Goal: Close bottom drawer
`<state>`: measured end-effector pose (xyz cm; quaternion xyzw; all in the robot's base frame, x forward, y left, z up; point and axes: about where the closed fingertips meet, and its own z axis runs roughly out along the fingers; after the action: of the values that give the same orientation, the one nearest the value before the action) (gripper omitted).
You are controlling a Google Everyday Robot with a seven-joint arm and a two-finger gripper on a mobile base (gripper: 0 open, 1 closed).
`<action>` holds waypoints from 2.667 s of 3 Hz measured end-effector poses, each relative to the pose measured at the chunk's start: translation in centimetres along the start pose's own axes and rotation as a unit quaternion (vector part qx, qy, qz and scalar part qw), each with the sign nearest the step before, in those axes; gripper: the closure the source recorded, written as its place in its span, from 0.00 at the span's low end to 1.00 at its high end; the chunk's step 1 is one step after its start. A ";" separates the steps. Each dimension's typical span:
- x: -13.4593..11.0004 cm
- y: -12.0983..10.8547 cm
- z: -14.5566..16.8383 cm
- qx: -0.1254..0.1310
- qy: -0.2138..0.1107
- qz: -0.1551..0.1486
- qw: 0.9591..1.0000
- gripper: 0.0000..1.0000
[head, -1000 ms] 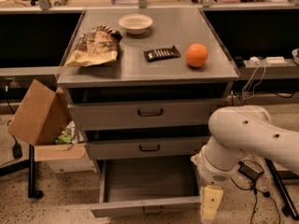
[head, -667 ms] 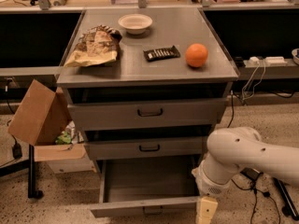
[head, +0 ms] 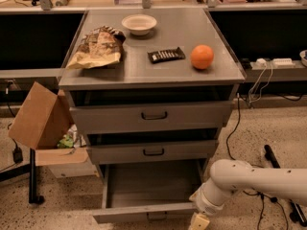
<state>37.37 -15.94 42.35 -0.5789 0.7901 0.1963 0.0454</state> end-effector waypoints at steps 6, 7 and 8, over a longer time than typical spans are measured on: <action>7.7 -7.4 19.0 -0.034 -0.065 0.144 0.987 1.00; 10.3 -9.3 22.4 -0.020 -0.068 0.195 0.978 1.00; 10.7 -12.0 23.7 0.003 -0.077 0.206 0.976 1.00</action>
Offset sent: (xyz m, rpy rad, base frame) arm 0.0133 0.0076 -0.1853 0.2003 0.1838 -0.1226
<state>41.38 -19.94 14.26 -0.3870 0.8870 0.2430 0.0666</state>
